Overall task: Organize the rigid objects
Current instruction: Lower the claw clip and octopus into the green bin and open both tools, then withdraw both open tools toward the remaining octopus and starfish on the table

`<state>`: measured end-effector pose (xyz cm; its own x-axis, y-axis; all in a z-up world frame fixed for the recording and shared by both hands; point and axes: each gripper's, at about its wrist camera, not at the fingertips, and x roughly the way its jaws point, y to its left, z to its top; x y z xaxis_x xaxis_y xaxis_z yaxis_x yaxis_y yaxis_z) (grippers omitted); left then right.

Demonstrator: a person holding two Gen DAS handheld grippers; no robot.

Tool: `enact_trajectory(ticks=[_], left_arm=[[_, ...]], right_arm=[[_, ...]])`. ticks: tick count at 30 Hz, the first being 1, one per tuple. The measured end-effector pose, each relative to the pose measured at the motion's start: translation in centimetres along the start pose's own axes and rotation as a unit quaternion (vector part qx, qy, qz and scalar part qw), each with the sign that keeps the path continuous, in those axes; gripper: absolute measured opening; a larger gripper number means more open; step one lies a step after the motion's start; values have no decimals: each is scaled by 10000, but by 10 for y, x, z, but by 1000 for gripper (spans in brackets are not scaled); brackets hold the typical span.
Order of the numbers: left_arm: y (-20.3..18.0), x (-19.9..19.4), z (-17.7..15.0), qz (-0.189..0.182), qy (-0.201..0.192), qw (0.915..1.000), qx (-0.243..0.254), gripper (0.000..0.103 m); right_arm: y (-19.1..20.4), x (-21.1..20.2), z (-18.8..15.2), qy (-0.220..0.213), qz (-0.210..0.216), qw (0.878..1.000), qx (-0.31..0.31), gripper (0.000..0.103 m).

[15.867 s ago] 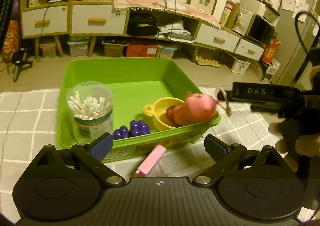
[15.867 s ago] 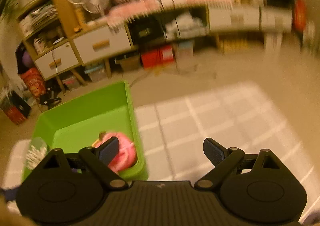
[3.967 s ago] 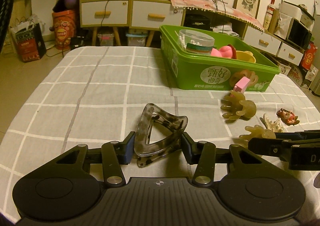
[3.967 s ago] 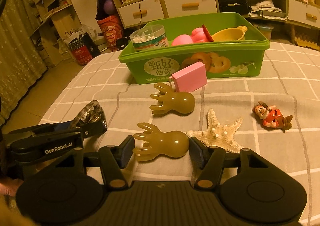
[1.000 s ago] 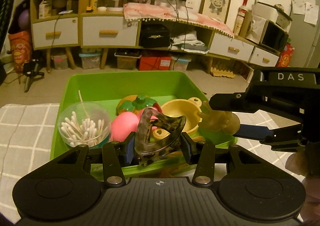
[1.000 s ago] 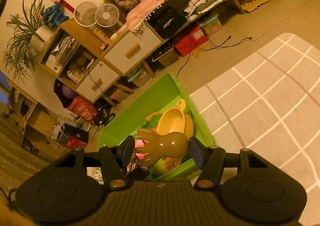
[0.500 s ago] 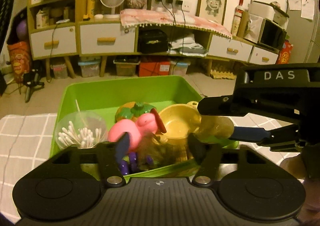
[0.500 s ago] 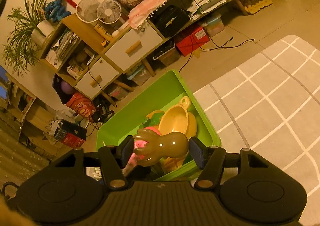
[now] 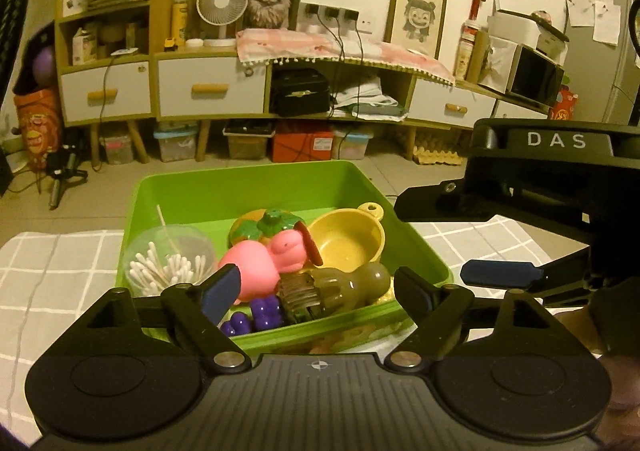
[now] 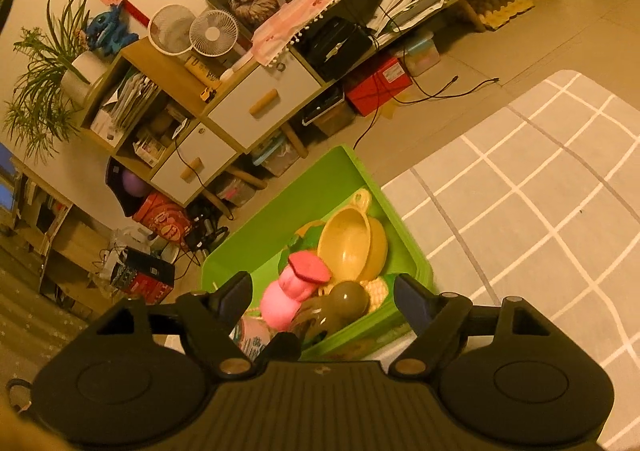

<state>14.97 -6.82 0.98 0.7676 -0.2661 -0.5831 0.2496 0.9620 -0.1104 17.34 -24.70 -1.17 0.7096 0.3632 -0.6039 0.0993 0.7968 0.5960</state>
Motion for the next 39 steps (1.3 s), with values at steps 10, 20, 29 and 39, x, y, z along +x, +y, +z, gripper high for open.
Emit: enact_trajectory(ticks=[10,20,29,39], left_arm=[[2,-18,-6,12,32,10000,6,86],[7,-35,-19,26,115,9999,19,92],[23,-48,-42,110,336,9993,78,95],[47,-61,-66,175,520,9985,-72,100]], right_arm=[[8,-20,-11,44,-23,9999,-101,64],[6,-39,-29,163,-52,9995,-249,64],[10,-49,-52,409,-401,9957,-722,66],[11,-50,-83,513,-700,9873,-1328,73]])
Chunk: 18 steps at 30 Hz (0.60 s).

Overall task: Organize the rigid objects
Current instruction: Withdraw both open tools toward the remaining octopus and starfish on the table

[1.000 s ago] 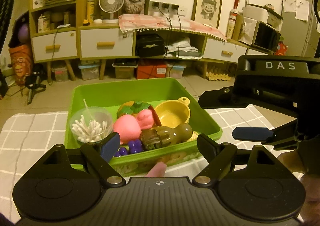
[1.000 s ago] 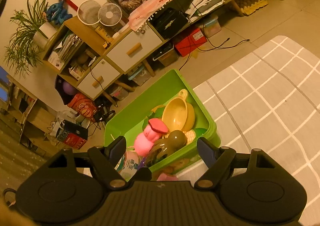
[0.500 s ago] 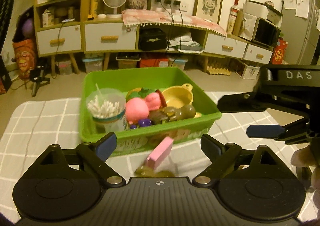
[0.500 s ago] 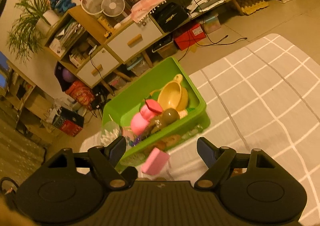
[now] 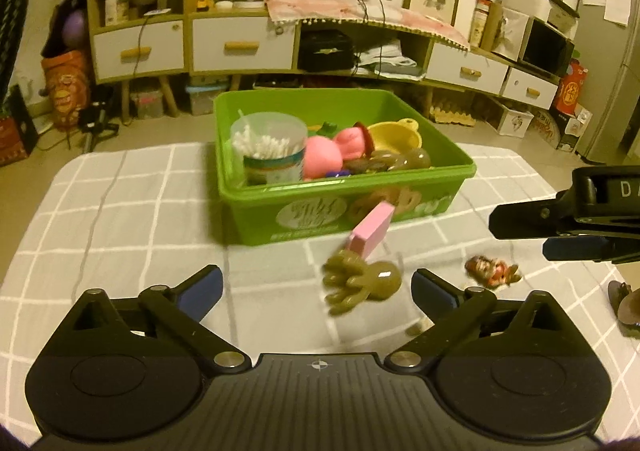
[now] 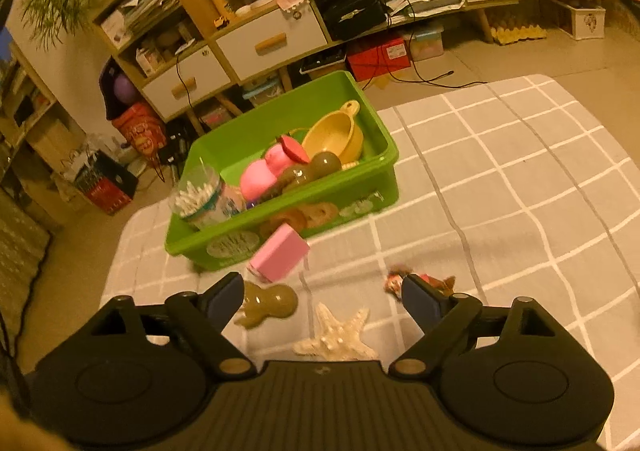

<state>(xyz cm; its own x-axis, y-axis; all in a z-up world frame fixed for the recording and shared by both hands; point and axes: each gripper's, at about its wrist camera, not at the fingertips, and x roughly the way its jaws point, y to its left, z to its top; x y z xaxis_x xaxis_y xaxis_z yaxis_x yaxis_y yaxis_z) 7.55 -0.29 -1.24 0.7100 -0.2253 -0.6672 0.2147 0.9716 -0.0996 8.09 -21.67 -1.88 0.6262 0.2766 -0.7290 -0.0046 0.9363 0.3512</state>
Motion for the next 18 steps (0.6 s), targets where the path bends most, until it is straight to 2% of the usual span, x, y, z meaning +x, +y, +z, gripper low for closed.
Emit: enact_trajectory(ticks=[7,18], left_arm=[[5,5,-20,13,203,9998,75,101],[3,8,-42,-141,514,9985,85,101]], right_arm=[[-1,1,-10,-55,-176,9994,-284,74],[-3,6,-30,148,-222,9964,-805,75]])
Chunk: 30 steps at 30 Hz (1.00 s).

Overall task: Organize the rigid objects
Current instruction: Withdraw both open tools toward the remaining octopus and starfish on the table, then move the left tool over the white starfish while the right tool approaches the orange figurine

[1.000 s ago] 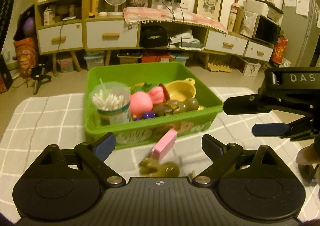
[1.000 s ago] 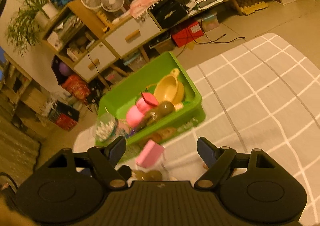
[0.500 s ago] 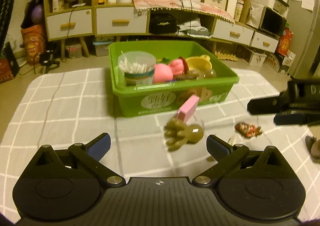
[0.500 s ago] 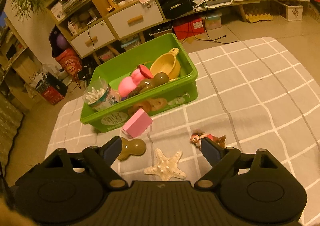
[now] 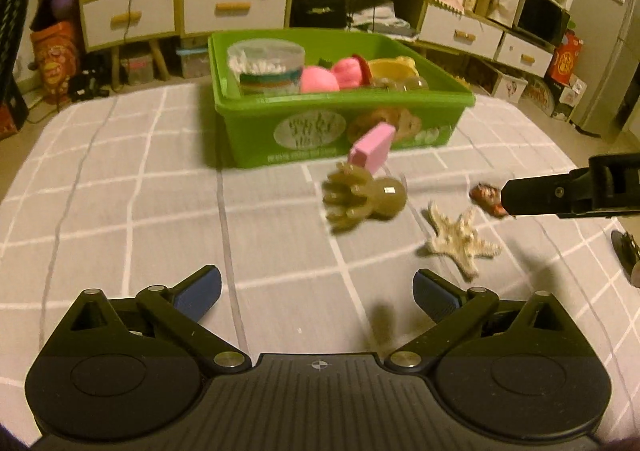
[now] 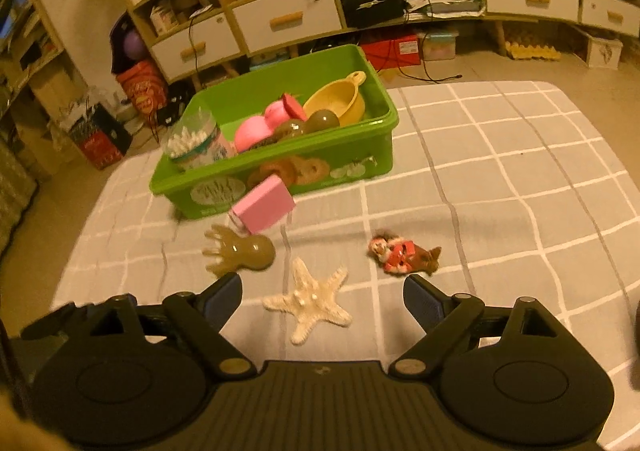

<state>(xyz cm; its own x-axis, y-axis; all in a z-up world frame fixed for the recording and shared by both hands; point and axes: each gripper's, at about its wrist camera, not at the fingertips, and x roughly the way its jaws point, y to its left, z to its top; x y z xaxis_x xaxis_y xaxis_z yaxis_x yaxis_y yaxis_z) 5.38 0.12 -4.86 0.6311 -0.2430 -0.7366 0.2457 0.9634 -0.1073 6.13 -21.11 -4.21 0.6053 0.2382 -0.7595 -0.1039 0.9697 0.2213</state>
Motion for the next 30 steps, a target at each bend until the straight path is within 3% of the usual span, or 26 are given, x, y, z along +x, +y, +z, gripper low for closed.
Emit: enact_trajectory(ticks=[6,10,18,24,30], left_arm=[[-10,0,-10,-75,99,9999,103,101],[-22,0,-15,-125,123,9996,234,101],[-45,2,-29,-176,112,9985,512,101],[-63,9,-28,-343,-33,9969,711,100],[-82,20,-21,-524,-168,9927,1072,95]], right_arm=[[-3,-4,-8,50,-103,9993,-344,75],[-12,-8,-9,46,-198,9995,-258,75],[-50,-7,0,284,-193,9967,741,75],[-76,4,-6,665,96,9827,1724,75],[-88,13,-7,589,-204,9798,1899,75]])
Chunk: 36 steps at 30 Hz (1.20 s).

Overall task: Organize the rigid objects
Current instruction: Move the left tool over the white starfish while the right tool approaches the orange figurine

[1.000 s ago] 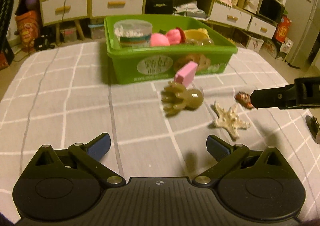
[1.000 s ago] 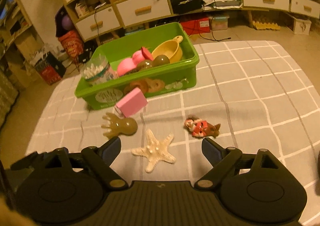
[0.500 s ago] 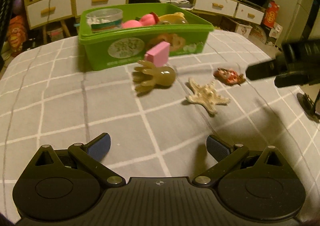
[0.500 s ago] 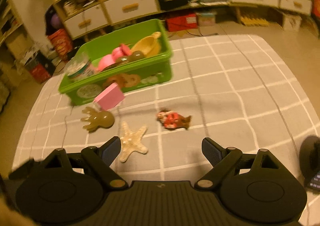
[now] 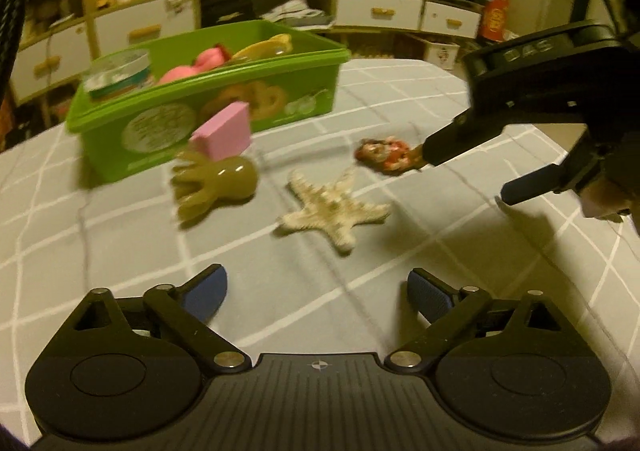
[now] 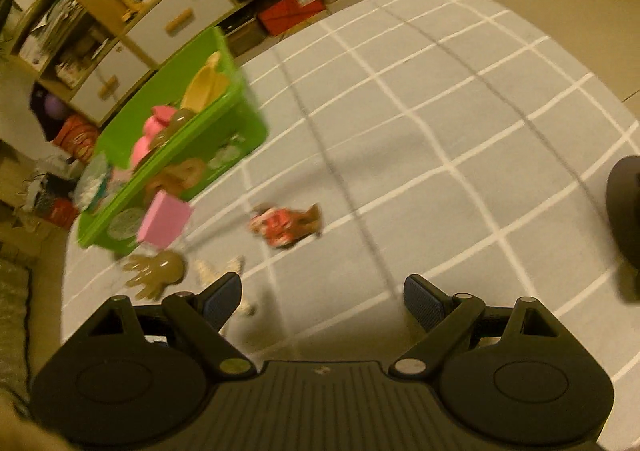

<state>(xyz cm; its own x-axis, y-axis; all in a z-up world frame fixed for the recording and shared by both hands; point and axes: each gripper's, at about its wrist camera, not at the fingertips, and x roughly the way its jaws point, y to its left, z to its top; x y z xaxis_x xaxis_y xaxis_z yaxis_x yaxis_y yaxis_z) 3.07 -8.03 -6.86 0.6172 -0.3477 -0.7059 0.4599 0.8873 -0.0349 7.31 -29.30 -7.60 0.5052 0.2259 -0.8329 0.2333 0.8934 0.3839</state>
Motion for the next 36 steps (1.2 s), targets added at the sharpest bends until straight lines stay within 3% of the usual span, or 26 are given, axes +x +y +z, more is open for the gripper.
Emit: enact_trajectory(ticks=[7,16,19,27,36], left_arm=[[-2,12,10,-49,-159,9999,29,89],[-7,22,24,36,-230,9997,75,65],[-5,19,24,80,-260,9995,131,52],[4,12,20,34,-168,9998,-68,52],[6,1,12,258,-154,9994,-189,51]], right_arm=[[-3,7,8,-160,-157,9996,-159,77],[2,13,12,-168,-242,9993,-230,80],[2,14,14,-173,-246,9993,-214,80],[1,15,17,-216,-231,9994,-148,80],[8,19,16,-351,-233,9987,-296,80]])
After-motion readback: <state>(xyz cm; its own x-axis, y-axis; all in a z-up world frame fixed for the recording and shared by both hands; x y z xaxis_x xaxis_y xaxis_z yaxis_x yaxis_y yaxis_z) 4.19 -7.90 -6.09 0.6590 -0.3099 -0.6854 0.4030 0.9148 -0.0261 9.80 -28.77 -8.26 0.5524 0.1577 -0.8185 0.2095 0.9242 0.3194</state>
